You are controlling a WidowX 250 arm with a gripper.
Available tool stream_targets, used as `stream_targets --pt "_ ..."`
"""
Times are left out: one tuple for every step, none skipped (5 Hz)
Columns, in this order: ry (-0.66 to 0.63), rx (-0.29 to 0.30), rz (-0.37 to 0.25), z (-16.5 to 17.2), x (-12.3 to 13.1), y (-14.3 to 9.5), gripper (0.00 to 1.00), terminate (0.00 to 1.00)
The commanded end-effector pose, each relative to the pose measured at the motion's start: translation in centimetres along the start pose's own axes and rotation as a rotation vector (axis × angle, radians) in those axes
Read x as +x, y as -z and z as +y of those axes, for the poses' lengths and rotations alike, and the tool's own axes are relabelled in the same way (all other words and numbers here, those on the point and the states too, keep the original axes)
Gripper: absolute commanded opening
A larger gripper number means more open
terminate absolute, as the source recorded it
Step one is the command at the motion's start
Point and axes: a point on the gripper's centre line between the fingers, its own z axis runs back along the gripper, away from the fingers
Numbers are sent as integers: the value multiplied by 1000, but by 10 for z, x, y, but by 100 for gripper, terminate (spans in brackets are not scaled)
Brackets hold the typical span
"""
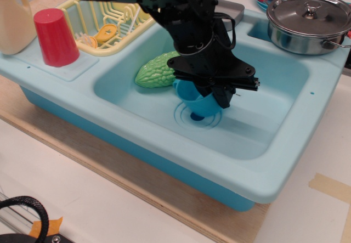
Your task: Flip cup upright
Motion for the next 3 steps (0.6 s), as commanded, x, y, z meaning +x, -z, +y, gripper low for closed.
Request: stream_targets --pt "30 -8 9 -2 9 -2 100 0" --pt "30 -8 9 -2 9 -2 100 0" --pt "30 -8 9 -2 9 -2 100 100"
